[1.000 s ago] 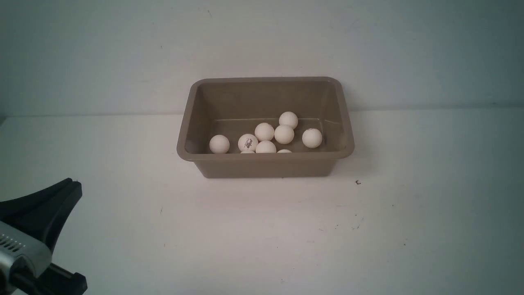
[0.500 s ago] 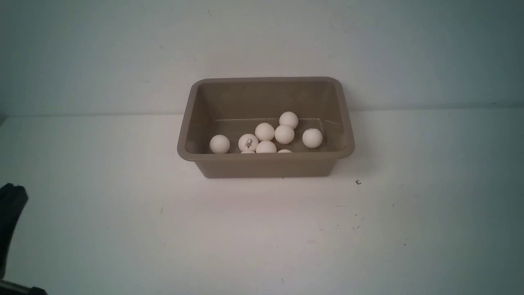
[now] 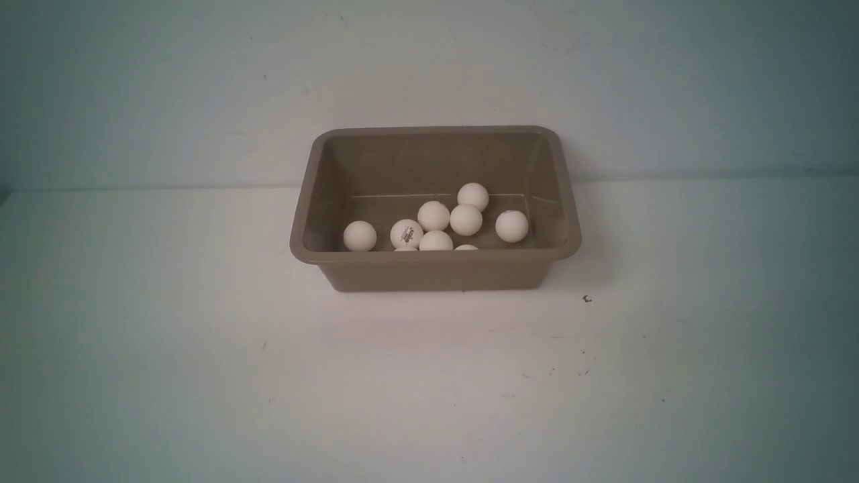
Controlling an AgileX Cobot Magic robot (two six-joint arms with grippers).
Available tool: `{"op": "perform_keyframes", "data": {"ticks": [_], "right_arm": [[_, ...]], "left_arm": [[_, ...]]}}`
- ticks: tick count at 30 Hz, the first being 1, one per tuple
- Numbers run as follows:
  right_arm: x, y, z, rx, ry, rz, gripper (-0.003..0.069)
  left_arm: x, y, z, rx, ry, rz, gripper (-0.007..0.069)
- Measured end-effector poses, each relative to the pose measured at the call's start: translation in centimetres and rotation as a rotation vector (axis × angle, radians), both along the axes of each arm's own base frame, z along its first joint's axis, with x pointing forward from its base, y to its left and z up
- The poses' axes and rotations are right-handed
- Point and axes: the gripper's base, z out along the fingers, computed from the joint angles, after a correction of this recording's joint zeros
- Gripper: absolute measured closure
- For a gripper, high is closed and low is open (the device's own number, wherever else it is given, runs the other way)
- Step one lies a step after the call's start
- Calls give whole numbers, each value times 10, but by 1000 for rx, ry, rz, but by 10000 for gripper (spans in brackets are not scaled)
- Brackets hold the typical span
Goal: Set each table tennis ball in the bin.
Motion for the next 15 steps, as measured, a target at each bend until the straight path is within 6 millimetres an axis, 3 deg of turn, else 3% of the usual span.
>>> {"op": "perform_keyframes", "data": {"ticks": [15], "right_arm": [[0, 0, 0, 0, 0, 0, 676]], "left_arm": [[-2, 1, 1, 120, -11, 34, 628]]}}
